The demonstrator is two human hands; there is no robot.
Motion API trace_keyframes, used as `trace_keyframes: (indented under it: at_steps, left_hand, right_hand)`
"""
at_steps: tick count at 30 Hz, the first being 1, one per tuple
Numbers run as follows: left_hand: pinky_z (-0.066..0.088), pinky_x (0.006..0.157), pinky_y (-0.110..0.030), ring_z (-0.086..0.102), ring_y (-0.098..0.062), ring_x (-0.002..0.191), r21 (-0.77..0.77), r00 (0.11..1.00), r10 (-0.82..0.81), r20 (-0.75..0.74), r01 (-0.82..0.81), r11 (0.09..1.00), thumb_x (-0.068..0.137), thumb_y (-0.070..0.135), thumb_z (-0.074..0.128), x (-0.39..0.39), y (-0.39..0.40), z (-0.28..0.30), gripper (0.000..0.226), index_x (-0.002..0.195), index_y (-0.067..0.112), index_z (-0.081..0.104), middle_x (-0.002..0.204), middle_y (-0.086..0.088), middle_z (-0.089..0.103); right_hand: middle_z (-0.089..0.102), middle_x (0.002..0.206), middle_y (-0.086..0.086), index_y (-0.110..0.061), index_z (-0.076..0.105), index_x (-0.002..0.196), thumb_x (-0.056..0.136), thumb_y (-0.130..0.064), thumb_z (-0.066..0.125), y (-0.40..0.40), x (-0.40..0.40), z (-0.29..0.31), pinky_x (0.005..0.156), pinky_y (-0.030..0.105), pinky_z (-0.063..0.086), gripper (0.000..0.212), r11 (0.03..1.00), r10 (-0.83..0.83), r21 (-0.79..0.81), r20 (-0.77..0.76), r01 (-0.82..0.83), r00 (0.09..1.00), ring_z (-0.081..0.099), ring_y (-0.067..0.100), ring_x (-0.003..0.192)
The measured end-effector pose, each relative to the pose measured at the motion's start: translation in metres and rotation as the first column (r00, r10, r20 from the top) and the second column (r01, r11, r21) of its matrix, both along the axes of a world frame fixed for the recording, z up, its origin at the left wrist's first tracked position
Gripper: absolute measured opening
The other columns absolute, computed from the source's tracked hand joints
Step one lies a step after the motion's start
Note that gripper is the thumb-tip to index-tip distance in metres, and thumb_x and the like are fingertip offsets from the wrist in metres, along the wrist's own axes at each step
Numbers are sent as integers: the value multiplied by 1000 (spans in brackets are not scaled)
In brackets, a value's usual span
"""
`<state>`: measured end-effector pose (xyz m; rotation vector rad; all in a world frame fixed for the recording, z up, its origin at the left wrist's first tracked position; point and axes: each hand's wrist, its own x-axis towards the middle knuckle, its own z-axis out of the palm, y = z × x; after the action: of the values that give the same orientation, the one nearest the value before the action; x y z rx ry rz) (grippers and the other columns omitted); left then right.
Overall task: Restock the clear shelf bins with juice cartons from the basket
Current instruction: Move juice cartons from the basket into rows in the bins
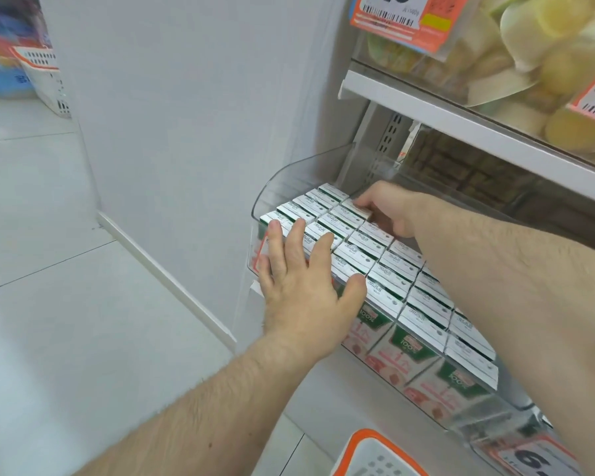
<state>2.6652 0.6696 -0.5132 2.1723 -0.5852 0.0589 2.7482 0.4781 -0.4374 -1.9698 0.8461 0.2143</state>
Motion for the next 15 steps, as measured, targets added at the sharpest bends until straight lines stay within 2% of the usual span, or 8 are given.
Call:
trace_keyframes:
  at_steps: [2, 5, 9, 11, 13, 15]
  left_hand:
    - [-18, 116, -43, -37, -9, 138, -6, 1000, -3, -7, 3, 1000, 92, 49, 44, 0, -1, 0, 63, 149, 31, 25, 162, 4, -9]
    - [-18, 117, -44, -38, -9, 137, 11, 1000, -8, -8, 8, 1000, 92, 51, 43, 1, 0, 0, 63, 149, 32, 24, 161, 5, -10]
    - [-17, 115, -52, -34, -16, 141, 105, 1000, 14, 27, -17, 994, 91, 55, 37, 2, 1, 0, 62, 148, 34, 23, 161, 2, -7]
    - [-19, 114, -54, -32, -17, 143, 127, 999, 23, 28, -26, 992, 92, 56, 37, 0, 2, 3, 63, 149, 33, 22, 162, 1, -7]
    - [-19, 113, -54, -28, -18, 144, 129, 999, 19, 43, -25, 991, 92, 55, 37, -2, 4, 7, 64, 150, 32, 21, 162, 0, -6]
    - [-16, 114, -51, -20, -17, 146, 91, 997, 24, 74, -30, 995, 92, 54, 39, -4, 7, 9, 64, 149, 29, 23, 161, 0, 0]
  right_hand:
    - [69, 76, 5, -12, 64, 101, 97, -24, 51, -5, 0, -1, 65, 32, 54, 18, 1000, -20, 19, -12, 20, 1000, 67, 23, 61]
    - [70, 76, 4, -12, 64, 108, 99, -28, 53, -9, 4, -4, 60, 30, 54, 22, 1000, -22, 3, -27, 22, 999, 67, 22, 60]
    - [73, 91, 7, -10, 66, 118, 95, -37, 59, -7, 2, -5, 70, 36, 56, 37, 999, -19, -29, -62, 17, 998, 70, 27, 73]
    - [73, 94, 7, -12, 68, 114, 92, -44, 63, -3, -1, -5, 71, 36, 55, 39, 993, -36, -113, -44, 31, 998, 70, 26, 76]
    - [72, 93, 7, -10, 67, 105, 88, -49, 66, -2, -5, -6, 68, 33, 52, 42, 957, -38, -286, 31, 46, 999, 67, 24, 76]
    - [70, 98, 11, -7, 64, 107, 88, -49, 66, 1, -13, -4, 70, 32, 51, 47, 901, -6, -430, 118, 57, 993, 65, 25, 81]
